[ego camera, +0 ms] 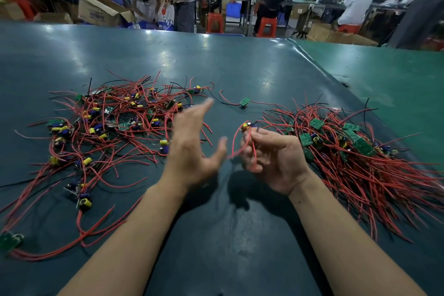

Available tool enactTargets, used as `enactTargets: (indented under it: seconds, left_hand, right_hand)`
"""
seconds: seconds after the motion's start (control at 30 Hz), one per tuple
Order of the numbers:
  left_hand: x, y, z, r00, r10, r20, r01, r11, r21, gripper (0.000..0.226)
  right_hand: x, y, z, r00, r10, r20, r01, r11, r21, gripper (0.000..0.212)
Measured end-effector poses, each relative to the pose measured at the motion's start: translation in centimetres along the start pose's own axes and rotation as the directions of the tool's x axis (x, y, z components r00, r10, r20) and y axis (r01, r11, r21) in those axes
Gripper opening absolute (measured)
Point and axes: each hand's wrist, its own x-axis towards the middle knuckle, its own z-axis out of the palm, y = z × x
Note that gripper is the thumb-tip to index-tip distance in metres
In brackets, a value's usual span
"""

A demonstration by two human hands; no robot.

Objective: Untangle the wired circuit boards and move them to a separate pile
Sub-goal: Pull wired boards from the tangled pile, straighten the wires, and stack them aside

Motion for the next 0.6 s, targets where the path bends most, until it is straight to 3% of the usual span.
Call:
enactTargets:
  seconds: [0.07, 0.1, 0.27, 0.4, 0.5, 0.6]
  left_hand:
    - [-0.4, 1.0, 0.6, 0.982, 0.056, 0.183, 0.000, 0.956, -0.294, 0.065]
    - [-0.4, 1.2, 0.7, 0.976, 0.066, 0.206, 0.014, 0.932, -0.362, 0.058]
    - [-0.5, 1.2, 0.7, 0.983, 0.045, 0.177, 0.038, 0.896, -0.442, 0.033]
    - [-0.6, 1.8, 1.0, 0.975, -0.120, 0.185, 0.203, 0.821, -0.533, 0.018]
    - [-0.2, 2.1, 1.1, 0.947, -0.276, 0.165, 0.318, 0.724, -0.613, 0.013]
    - [0.1, 2.1, 1.3, 0.911, -0.376, 0.172, 0.397, 0.677, -0.620, 0.008]
  right_hand:
    - [-0.2, -0.1, -0.2, 0.989, 0.038, 0.140, -0.040, 0.999, 0.009, 0.006]
    - [-0.4, -0.3, -0.3, 0.977, 0.058, 0.204, -0.065, 0.998, 0.025, 0.007]
    - [-0.6, -0.7, -0.6, 0.905, 0.204, 0.374, -0.233, 0.972, 0.032, 0.014]
    - [-0.3, -0.8, -0.8, 0.952, 0.184, 0.245, -0.183, 0.983, -0.027, 0.027]
    - [0.1, -1.0, -1.0, 0.985, 0.107, 0.132, -0.121, 0.987, 0.106, 0.036]
    - [1.0, -0.4, -1.1, 0.991, -0.003, -0.137, 0.028, 0.982, 0.187, 0.055]
